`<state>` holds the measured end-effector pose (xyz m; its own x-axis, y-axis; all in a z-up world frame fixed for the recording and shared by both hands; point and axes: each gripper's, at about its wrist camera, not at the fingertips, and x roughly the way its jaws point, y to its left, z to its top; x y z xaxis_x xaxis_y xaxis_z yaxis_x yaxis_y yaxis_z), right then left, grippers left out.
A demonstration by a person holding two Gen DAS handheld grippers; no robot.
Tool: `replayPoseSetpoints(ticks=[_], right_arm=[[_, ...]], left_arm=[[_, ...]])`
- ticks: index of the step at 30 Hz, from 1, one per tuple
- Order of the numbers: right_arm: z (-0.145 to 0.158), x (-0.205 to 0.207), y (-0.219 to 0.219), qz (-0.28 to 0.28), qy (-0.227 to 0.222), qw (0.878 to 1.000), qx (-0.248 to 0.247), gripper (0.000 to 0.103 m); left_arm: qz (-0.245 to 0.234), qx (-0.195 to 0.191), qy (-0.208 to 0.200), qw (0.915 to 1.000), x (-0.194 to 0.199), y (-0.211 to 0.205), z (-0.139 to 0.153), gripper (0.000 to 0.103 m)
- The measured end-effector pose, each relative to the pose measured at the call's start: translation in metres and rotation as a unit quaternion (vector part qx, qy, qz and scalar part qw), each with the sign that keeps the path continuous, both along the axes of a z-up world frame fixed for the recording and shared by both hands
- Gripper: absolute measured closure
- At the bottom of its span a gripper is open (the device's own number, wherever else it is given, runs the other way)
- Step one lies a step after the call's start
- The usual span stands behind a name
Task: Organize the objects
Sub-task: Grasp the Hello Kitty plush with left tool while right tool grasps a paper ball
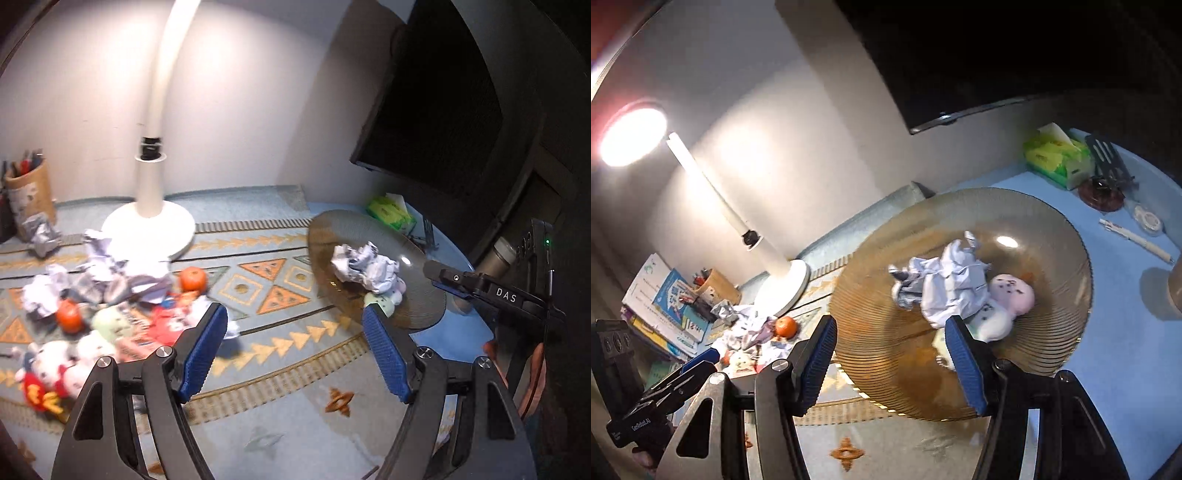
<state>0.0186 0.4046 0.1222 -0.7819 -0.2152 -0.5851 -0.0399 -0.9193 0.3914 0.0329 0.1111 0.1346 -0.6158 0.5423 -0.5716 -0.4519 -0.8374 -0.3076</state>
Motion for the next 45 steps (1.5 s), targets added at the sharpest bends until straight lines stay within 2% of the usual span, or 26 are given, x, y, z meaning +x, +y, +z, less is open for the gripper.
replayPoseSetpoints(ticks=[2,4,5,8,11,14,16,19,20,23,26,29,31,33,35,38,40,41,43,44,45], right_arm=[[0.007,0.003,-0.027,0.021,0.019,1.0,0.014,0.036],[0.008,0.004,-0.055,0.045,0.037,0.998,0.02,0.022],[0.005,0.004,-0.069,0.053,0.041,0.998,0.022,0.019],[-0.016,-0.005,-0.109,0.082,0.029,0.996,0.021,0.017],[-0.046,-0.014,-0.144,0.1,0.008,0.994,0.039,0.017],[-0.072,-0.019,-0.169,0.113,-0.011,0.991,0.068,0.017],[-0.082,-0.021,-0.179,0.116,-0.013,0.99,0.083,0.017],[-0.093,-0.025,-0.185,0.111,-0.019,0.987,0.114,0.017],[-0.093,-0.026,-0.186,0.113,-0.019,0.987,0.115,0.017],[-0.098,-0.03,-0.189,0.122,-0.029,0.985,0.119,0.017],[-0.097,-0.029,-0.19,0.131,-0.03,0.984,0.116,0.017],[-0.1,-0.031,-0.197,0.179,-0.057,0.979,0.079,0.016],[-0.102,-0.033,-0.209,0.209,-0.082,0.973,0.045,0.016],[-0.101,-0.035,-0.225,0.226,-0.094,0.969,0.03,0.017],[-0.1,-0.039,-0.241,0.239,-0.094,0.966,0.019,0.017],[-0.105,-0.048,-0.26,0.216,-0.11,0.969,0.049,0.017],[-0.113,-0.055,-0.263,0.209,-0.123,0.969,0.041,0.017],[-0.116,-0.058,-0.262,0.207,-0.13,0.969,0.033,0.018],[-0.115,-0.059,-0.259,0.196,-0.123,0.972,0.033,0.036],[-0.114,-0.059,-0.256,0.198,-0.12,0.973,0.026,0.039],[-0.113,-0.058,-0.253,0.198,-0.118,0.973,0.019,0.047]], left_arm=[[0.054,-0.006,0.018,0.9983,0.011,-0.043,0.004,0.026],[0.116,-0.004,0.033,0.9927,0.02,-0.088,0.003,0.003],[0.149,-0.002,0.04,0.988,0.024,-0.109,0.0,0.0],[0.232,-0.01,0.026,0.9722,0.025,-0.164,-0.02,0.001],[0.294,-0.042,0.005,0.9547,0.019,-0.203,-0.049,0.001],[0.319,-0.062,-0.019,0.9455,0.012,-0.225,-0.077,0.001],[0.321,-0.065,-0.032,0.9443,0.005,-0.228,-0.091,0.001],[0.311,-0.071,-0.052,0.9463,0.002,-0.226,-0.106,0.001],[0.3,-0.072,-0.052,0.9499,0.002,-0.224,-0.105,0.001],[0.292,-0.082,-0.047,0.9519,0.002,-0.217,-0.105,0.001],[0.272,-0.071,-0.053,0.9582,0.0,-0.218,-0.103,0.001],[0.211,-0.047,-0.063,0.9744,-0.017,-0.22,-0.092,0.001],[0.138,-0.066,-0.062,0.9863,-0.035,-0.215,-0.082,0.001],[0.092,-0.109,-0.033,0.9892,-0.053,-0.207,-0.078,0.001],[0.043,-0.136,-0.045,0.9888,-0.078,-0.203,-0.084,0.001],[-0.004,-0.13,-0.074,0.9887,-0.105,-0.2,-0.097,0.001],[-0.023,-0.123,-0.084,0.9885,-0.114,-0.195,-0.105,0.001],[-0.028,-0.116,-0.095,0.9883,-0.116,-0.194,-0.108,0.001],[-0.043,-0.095,-0.111,0.9883,-0.112,-0.191,-0.112,0.001],[-0.054,-0.089,-0.112,0.9883,-0.106,-0.19,-0.112,0.001],[-0.066,-0.086,-0.115,0.9875,-0.097,-0.187,-0.113,0.001]])
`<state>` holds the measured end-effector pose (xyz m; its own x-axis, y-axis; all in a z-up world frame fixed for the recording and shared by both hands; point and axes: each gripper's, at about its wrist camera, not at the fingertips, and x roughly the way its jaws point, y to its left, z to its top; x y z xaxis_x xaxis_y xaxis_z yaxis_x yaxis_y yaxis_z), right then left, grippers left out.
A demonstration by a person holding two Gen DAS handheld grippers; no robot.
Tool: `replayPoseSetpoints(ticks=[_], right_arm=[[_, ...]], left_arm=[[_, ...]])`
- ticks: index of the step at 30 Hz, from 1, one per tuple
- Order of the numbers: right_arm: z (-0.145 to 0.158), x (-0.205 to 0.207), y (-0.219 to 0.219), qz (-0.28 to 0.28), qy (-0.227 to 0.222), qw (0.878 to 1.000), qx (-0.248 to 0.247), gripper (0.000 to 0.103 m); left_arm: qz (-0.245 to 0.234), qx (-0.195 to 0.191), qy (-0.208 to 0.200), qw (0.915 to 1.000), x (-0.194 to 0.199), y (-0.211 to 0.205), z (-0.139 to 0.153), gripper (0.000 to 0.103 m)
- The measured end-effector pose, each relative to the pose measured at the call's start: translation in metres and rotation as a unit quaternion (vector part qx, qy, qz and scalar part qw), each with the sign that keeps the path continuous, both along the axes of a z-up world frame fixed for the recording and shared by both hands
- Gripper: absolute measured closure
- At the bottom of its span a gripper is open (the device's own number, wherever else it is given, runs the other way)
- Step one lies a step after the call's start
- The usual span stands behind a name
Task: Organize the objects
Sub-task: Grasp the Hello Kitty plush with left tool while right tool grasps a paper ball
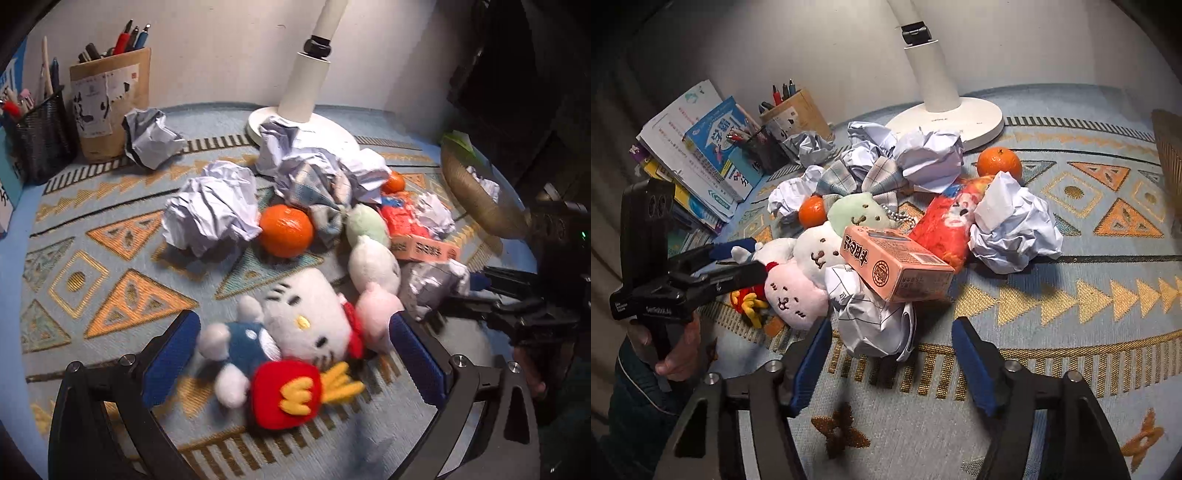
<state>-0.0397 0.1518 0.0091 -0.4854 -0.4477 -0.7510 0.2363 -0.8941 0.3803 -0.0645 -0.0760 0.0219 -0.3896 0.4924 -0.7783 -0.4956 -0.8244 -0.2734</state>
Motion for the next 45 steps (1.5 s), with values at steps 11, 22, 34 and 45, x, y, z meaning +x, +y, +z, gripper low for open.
replayPoseSetpoints(ticks=[11,22,34,45], right_arm=[[0.02,0.029,0.033,-0.019,0.016,1.0,-0.018,0.062],[0.014,0.042,0.025,0.021,0.009,0.999,-0.029,0.017],[0.0,0.039,-0.026,0.069,-0.001,0.998,0.006,0.017],[0.018,0.055,-0.016,0.049,0.049,0.997,0.021,0.071]], left_arm=[[-0.019,-0.067,0.054,0.9961,0.075,0.024,0.016,0.001],[-0.03,-0.074,0.031,0.9963,0.025,0.025,-0.01,0.013],[-0.063,-0.117,0.065,0.9891,0.063,0.046,-0.015,0.032],[0.029,-0.056,0.062,0.9961,0.083,0.023,0.006,0.051]])
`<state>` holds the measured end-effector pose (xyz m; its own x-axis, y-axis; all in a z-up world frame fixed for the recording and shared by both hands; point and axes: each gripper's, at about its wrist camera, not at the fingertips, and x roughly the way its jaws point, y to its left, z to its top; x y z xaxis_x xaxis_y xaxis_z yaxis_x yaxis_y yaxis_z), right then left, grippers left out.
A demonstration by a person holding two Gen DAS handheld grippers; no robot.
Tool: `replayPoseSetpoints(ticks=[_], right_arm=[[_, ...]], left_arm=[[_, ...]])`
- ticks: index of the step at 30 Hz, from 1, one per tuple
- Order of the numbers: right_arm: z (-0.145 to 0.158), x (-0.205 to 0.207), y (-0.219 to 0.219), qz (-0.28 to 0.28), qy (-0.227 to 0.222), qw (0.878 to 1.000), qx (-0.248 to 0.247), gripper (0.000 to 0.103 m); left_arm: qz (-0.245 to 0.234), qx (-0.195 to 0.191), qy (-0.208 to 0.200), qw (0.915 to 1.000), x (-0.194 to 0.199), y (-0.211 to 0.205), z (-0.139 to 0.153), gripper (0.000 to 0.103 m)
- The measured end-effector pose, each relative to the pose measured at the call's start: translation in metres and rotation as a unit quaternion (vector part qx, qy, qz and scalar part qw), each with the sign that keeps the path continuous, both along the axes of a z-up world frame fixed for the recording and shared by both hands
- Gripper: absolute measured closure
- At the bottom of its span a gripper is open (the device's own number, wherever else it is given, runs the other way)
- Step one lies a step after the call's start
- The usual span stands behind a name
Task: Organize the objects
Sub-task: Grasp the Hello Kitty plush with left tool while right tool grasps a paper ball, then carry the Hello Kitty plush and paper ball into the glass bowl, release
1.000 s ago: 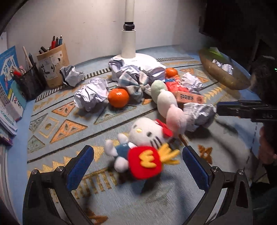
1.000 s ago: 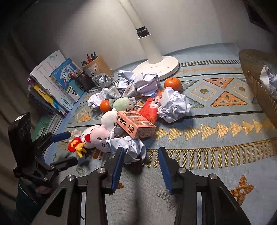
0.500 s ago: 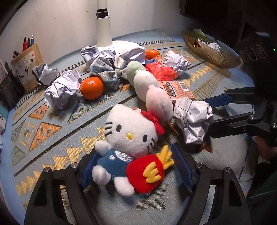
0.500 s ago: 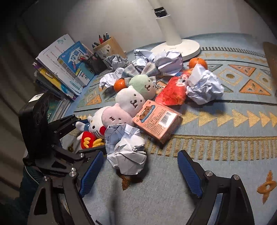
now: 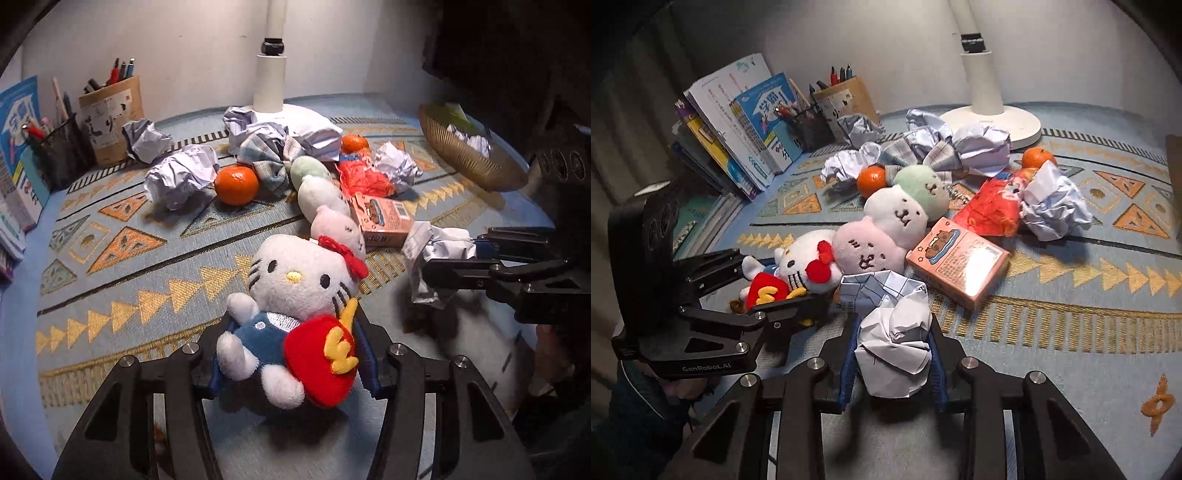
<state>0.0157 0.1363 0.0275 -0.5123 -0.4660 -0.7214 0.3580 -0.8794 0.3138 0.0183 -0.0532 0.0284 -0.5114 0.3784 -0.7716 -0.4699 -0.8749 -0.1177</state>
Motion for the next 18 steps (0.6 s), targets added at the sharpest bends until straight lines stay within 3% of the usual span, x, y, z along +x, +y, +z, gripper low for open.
replayPoseSetpoints(ticks=[4,8,14,18], right_arm=[[0.024,0.017,0.032,-0.037,0.041,0.998,0.036,0.071],[0.018,0.027,0.059,-0.065,0.037,0.991,0.109,0.07],[-0.009,0.028,0.099,-0.074,-0.02,0.994,0.072,0.068],[-0.008,0.043,0.102,-0.076,0.001,0.993,0.09,0.031]], left_arm=[[0.042,0.039,0.006,0.9984,0.017,0.003,0.015,0.051],[0.049,0.072,0.004,0.9962,0.031,0.028,0.019,0.051],[0.017,0.048,-0.01,0.9986,0.039,0.075,0.007,0.051],[0.0,0.039,-0.006,0.9992,0.046,0.09,0.007,0.051]])
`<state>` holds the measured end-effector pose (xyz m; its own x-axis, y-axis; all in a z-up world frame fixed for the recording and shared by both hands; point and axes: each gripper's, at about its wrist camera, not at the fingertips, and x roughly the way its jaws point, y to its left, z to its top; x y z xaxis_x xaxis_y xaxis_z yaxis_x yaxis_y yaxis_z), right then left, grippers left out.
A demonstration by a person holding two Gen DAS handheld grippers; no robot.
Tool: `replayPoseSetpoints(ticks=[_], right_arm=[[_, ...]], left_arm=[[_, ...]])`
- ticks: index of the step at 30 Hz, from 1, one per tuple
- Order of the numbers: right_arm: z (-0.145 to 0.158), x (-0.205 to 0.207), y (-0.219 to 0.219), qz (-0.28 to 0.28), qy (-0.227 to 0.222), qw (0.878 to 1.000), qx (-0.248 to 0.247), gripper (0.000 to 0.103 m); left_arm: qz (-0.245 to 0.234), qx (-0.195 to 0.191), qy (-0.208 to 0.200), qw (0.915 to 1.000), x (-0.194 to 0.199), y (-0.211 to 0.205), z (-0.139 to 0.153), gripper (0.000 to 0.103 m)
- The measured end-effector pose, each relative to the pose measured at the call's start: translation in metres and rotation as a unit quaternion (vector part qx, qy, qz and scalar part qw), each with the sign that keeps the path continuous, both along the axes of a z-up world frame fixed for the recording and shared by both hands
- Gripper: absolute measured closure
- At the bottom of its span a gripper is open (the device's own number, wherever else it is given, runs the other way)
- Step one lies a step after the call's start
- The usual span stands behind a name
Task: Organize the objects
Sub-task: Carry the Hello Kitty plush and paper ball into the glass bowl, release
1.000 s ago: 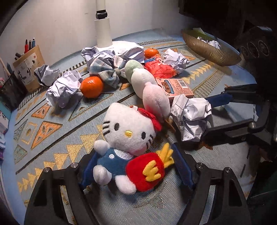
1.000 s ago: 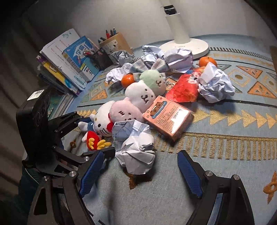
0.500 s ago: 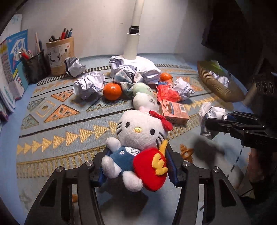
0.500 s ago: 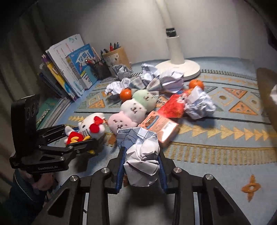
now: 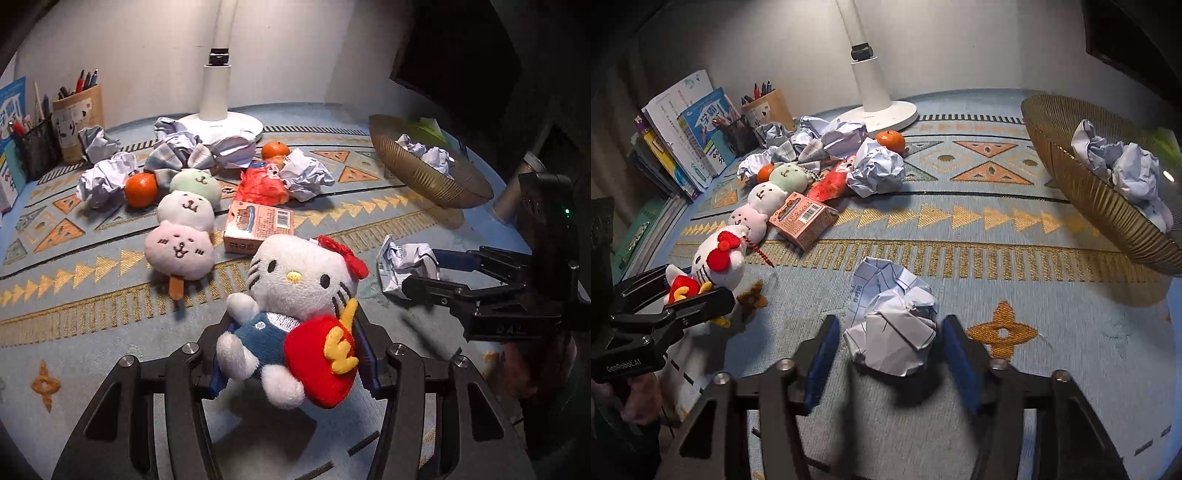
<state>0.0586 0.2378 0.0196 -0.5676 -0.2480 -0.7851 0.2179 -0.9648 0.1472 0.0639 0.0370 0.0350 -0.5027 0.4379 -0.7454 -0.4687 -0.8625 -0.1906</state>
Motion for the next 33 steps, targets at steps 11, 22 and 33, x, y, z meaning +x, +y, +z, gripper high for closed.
replayPoseSetpoints(ticks=[11,22,33], right_arm=[[-0.014,-0.004,-0.031,0.006,0.024,0.996,0.089,0.054],[0.085,0.003,0.067,-0.097,0.126,0.987,0.001,0.059],[0.115,-0.035,0.207,-0.274,0.118,0.951,-0.083,0.058]], left_arm=[[-0.001,-0.006,0.0,1.0,0.002,0.02,0.002,0.051],[-0.048,0.023,0.074,0.9958,-0.032,0.082,0.083,0.051],[-0.103,0.052,0.066,0.9911,-0.097,0.232,0.098,0.051]])
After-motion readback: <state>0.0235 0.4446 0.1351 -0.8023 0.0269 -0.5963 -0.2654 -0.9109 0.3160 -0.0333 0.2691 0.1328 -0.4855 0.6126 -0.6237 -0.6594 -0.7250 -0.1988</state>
